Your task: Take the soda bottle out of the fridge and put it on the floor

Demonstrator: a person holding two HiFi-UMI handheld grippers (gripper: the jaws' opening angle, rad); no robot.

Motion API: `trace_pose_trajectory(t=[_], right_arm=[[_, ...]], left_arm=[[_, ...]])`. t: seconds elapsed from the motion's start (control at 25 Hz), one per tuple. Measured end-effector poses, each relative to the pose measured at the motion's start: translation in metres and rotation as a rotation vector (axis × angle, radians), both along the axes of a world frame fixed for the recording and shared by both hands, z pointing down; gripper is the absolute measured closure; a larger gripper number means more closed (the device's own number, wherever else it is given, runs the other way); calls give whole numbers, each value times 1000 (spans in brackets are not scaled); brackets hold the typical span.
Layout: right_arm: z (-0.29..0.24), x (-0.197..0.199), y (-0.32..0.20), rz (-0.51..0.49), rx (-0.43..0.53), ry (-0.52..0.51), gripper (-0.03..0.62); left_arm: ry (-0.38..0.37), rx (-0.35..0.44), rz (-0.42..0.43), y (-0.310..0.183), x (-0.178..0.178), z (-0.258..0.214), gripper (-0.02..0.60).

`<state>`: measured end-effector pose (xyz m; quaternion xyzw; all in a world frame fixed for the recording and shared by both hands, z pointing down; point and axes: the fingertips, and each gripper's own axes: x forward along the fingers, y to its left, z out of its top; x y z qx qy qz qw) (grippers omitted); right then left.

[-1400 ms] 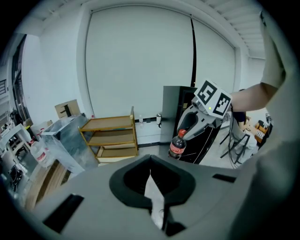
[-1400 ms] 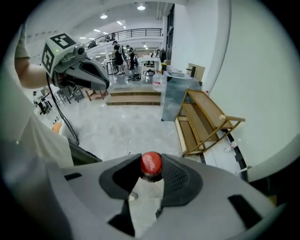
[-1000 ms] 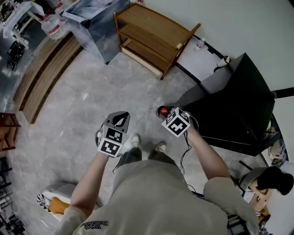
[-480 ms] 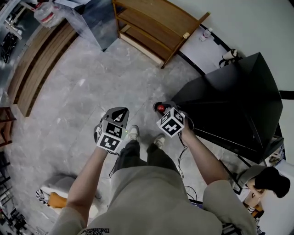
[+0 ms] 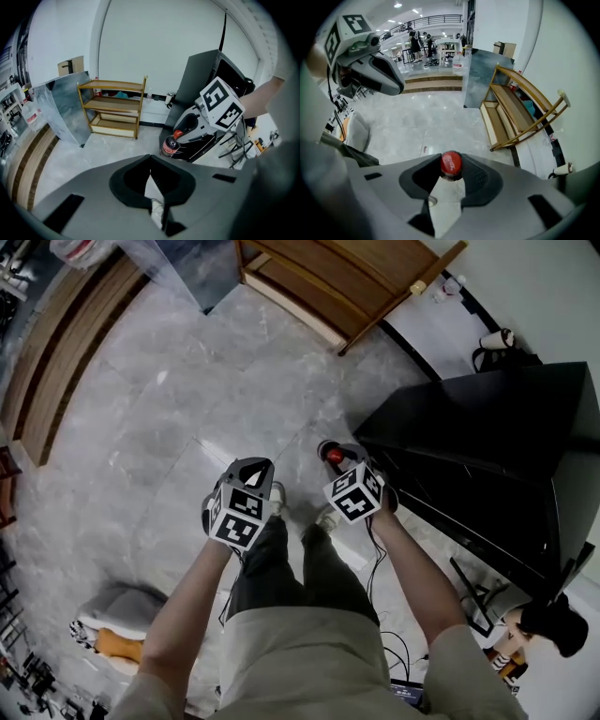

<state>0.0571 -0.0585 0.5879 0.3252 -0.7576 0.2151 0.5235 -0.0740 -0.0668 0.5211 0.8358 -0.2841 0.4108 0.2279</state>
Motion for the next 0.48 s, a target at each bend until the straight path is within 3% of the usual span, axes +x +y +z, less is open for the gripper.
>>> trace_pose_trajectory(t=[0.48], right_arm=[[135, -23, 2, 154, -72, -22, 482]], left_arm=[[-9, -102, -5, -10, -13, 146, 575]])
